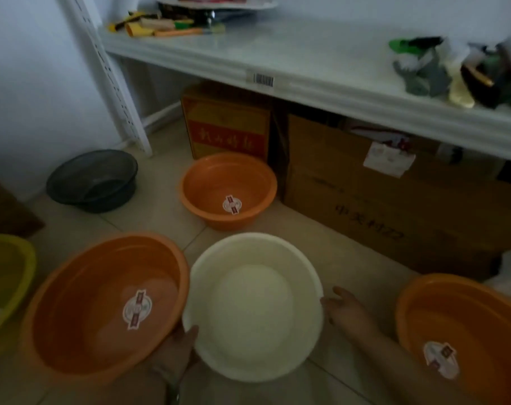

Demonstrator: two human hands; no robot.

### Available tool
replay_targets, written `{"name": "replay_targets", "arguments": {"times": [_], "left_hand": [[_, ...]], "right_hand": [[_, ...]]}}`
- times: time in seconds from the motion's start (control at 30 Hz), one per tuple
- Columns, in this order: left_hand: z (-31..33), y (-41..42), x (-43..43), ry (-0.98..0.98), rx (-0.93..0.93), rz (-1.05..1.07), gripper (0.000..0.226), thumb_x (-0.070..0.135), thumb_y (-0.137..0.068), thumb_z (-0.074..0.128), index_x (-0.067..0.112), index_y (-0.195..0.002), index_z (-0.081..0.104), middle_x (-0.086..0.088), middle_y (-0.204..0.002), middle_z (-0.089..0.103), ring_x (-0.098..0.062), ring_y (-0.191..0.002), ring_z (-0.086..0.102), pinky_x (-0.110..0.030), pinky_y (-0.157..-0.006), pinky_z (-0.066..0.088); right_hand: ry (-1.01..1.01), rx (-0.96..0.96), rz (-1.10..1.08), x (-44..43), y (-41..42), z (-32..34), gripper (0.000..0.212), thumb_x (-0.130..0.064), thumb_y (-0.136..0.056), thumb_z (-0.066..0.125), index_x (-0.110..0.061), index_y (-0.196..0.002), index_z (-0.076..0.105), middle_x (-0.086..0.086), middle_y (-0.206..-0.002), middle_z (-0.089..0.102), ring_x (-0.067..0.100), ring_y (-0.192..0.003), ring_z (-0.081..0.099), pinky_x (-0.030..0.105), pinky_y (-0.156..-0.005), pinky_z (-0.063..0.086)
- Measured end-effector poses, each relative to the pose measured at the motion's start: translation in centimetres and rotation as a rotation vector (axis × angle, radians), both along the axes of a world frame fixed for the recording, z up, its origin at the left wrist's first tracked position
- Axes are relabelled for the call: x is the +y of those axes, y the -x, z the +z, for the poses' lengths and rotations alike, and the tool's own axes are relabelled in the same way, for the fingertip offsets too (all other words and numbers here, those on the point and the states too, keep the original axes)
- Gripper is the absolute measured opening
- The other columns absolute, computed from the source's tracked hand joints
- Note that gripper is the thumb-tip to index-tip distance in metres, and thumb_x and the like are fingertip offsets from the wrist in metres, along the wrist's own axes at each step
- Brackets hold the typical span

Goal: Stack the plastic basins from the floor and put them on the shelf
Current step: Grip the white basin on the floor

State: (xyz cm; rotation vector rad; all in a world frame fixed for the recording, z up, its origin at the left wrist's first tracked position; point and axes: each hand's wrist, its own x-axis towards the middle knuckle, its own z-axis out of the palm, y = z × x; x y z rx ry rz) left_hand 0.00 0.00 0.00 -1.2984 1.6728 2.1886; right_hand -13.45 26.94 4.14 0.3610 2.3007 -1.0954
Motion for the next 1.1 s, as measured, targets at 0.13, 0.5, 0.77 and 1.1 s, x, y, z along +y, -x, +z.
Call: {"name": "replay_targets", "arguments": {"times": [0.13, 0.5, 0.77, 1.1], "left_hand": [[-0.4, 1.0, 0.4, 0.094, 0.044, 0.027, 0.048, 0.013, -0.089, 0.053, 0.012, -0.136, 0.041, -0.012, -0.134, 0.051, -0.041, -0.121, 0.048, -0.056, -0.097, 0.042], [0.5, 4.2, 2.6, 0.140, -0.008, -0.270, 0.051, 0.015, -0.088, 0.054, 0.022, -0.136, 0.038, -0.015, -0.128, 0.056, -0.034, -0.106, 0.057, -0.043, -0.067, 0.057], [1.0, 4.6, 3.4, 0.268, -0.084, -0.342, 0.043, 0.013, -0.089, 0.052, 0.018, -0.131, 0.043, -0.016, -0.121, 0.058, -0.034, -0.105, 0.057, -0.045, -0.074, 0.055], [2.5, 4.6, 3.3, 0.536, -0.080, -0.429, 0.064, 0.022, -0.079, 0.066, 0.019, -0.136, 0.037, -0.008, -0.121, 0.060, -0.030, -0.106, 0.059, -0.043, -0.090, 0.050]], "right_hand": [[0.146, -0.055, -0.138, -0.4, 0.1, -1.8, 0.059, -0.022, -0.086, 0.061, -0.011, -0.140, 0.041, 0.017, -0.131, 0.057, 0.034, -0.107, 0.062, 0.050, -0.090, 0.054], [0.018, 0.024, -0.182, 3.2, -0.8, 0.0, 0.046, -0.015, -0.085, 0.059, -0.006, -0.128, 0.046, 0.013, -0.105, 0.060, 0.033, -0.092, 0.063, 0.048, -0.078, 0.057], [0.041, -0.015, -0.198, 3.6, -1.5, -0.3, 0.048, -0.016, -0.085, 0.061, -0.004, -0.129, 0.046, 0.018, -0.115, 0.064, 0.035, -0.095, 0.065, 0.051, -0.082, 0.056], [-0.002, 0.075, -0.101, 3.7, -2.1, 0.3, 0.062, -0.022, -0.087, 0.062, -0.015, -0.143, 0.035, 0.012, -0.136, 0.056, 0.032, -0.118, 0.057, 0.043, -0.095, 0.049]]}}
